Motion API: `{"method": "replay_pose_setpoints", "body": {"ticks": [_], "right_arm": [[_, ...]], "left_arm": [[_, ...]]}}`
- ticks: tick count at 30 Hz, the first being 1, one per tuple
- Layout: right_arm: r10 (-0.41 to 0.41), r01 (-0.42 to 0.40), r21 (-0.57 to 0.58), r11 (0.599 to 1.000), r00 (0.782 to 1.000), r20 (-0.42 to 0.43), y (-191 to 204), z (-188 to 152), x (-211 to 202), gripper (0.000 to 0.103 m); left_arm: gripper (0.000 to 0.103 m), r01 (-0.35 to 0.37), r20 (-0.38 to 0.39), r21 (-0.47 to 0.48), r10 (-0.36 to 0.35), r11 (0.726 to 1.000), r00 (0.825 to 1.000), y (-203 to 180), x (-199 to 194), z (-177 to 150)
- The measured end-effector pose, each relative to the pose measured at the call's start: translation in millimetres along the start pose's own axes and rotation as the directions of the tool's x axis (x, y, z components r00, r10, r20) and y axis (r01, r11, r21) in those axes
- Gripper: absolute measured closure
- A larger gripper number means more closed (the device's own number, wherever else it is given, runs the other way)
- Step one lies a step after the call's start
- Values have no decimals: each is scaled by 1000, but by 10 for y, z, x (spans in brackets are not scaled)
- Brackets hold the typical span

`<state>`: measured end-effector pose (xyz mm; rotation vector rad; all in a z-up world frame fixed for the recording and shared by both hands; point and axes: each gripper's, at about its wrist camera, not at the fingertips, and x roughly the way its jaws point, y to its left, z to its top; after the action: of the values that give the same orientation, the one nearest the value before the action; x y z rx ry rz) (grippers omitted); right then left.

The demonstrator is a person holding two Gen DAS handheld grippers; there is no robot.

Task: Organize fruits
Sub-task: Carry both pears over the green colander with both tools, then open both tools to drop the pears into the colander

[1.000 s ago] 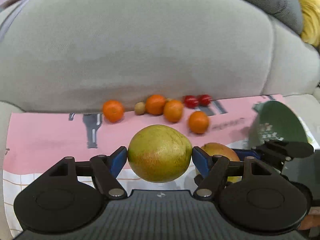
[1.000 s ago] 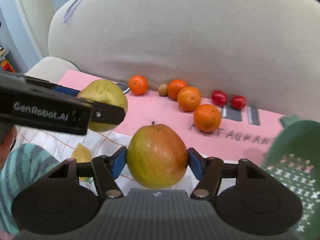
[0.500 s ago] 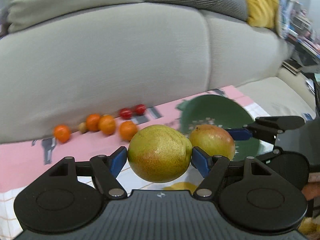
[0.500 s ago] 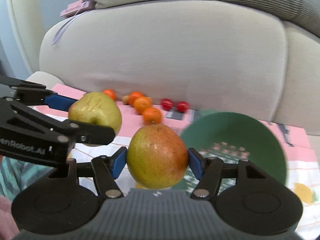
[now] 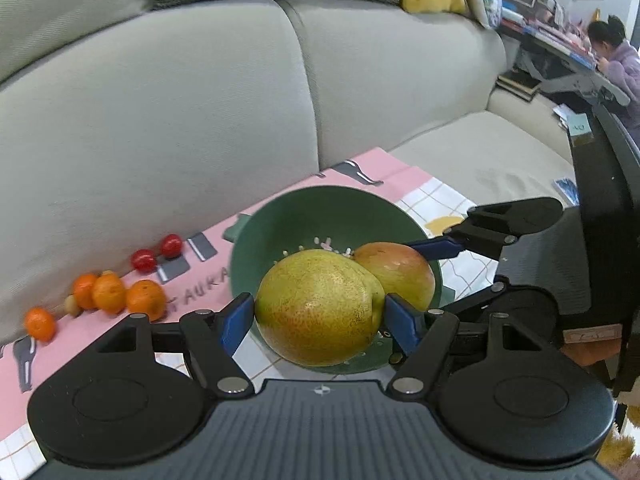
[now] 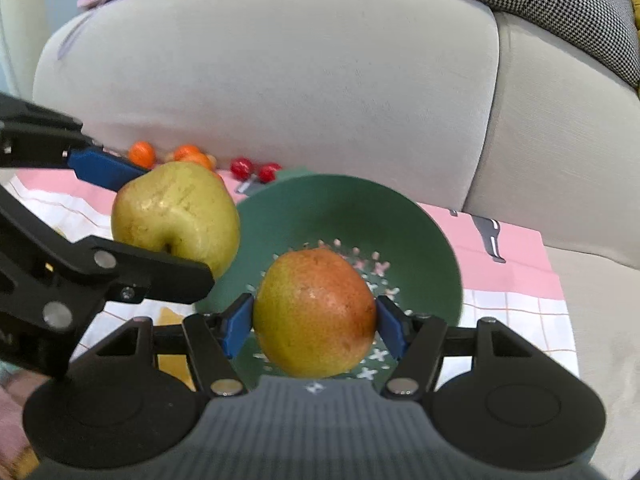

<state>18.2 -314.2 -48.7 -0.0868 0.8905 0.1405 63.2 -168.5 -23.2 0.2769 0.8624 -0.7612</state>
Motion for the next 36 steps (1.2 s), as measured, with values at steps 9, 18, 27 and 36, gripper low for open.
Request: {"method": "replay_pose_setpoints", "body": {"ticks": [9,18,27,36], "right_arm": [[-3,-14,-162,987,994,-105,-76,-40,327,40],[38,-86,-226,970,977,-209,-2,-161,528,40],[100,-175,-238,955,949,-299,139,-242,577,40],[88,-177,-252,951,940,-331,145,-205,730,40]], "left_arm": [[21,37,-76,61,-33,997,997,-68,411,54],[21,65,-161,102,-49,993,986,-90,646,-20],[21,65,-273,101,-35,993,961,-133,718,-172],[21,34,-336,72,-7,997,942,-72,917,-238]]}}
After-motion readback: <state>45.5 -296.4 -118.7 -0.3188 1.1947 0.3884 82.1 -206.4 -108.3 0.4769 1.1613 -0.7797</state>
